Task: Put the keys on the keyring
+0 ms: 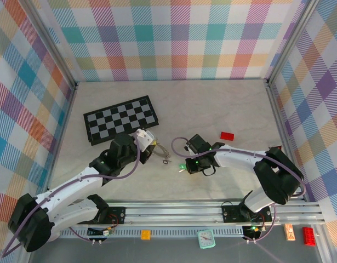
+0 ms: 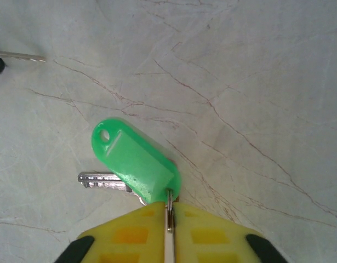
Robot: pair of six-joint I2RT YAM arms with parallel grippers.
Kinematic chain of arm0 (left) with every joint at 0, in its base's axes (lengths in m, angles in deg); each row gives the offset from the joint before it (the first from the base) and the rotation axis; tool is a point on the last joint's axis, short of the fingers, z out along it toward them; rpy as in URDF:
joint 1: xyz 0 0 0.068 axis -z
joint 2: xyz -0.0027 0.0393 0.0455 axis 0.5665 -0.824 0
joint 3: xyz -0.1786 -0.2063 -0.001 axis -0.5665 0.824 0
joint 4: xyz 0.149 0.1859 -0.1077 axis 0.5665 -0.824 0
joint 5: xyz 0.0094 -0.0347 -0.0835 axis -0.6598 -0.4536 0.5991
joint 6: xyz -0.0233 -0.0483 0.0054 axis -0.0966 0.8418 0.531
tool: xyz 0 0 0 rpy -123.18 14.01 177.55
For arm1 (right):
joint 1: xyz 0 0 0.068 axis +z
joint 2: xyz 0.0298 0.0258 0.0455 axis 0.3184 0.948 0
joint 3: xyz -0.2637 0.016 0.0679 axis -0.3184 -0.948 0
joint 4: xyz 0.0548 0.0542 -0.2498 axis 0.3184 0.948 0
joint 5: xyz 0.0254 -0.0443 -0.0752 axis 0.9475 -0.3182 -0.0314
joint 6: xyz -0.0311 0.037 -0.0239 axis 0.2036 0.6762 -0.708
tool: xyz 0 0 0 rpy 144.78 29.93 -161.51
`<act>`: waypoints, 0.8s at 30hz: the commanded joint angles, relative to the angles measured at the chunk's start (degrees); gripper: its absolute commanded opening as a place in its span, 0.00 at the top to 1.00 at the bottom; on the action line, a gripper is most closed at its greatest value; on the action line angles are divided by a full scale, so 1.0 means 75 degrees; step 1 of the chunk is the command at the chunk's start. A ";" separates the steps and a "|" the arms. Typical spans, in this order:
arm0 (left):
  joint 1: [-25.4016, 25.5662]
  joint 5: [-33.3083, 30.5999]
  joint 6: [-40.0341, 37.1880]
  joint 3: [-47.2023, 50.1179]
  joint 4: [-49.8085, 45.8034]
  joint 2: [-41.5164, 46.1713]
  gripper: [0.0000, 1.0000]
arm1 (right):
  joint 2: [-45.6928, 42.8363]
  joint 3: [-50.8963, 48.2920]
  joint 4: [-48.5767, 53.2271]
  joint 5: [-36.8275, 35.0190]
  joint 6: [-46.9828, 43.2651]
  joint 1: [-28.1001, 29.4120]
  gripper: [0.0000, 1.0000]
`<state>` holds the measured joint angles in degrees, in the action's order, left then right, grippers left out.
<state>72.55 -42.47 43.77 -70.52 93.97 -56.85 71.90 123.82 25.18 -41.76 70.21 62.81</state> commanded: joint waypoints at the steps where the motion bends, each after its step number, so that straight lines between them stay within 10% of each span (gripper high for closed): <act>1: -0.0035 0.0744 -0.0108 -0.0143 0.0374 -0.0105 1.00 | -0.0119 -0.0085 -0.0010 0.0174 0.0097 -0.0064 0.82; 13: 0.0072 0.0785 -0.0096 -0.0056 0.0117 -0.0183 1.00 | -0.0962 -0.0101 0.0233 -0.0003 -0.0283 -0.0156 0.49; 24: 0.0107 0.1323 0.0009 -0.0206 -0.1113 0.0577 1.00 | -0.2825 -0.0677 0.0246 -0.1314 -0.0688 -0.0236 0.43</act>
<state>72.75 -36.22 43.82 -70.54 88.18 -53.85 53.32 120.35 26.86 -47.27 66.06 61.31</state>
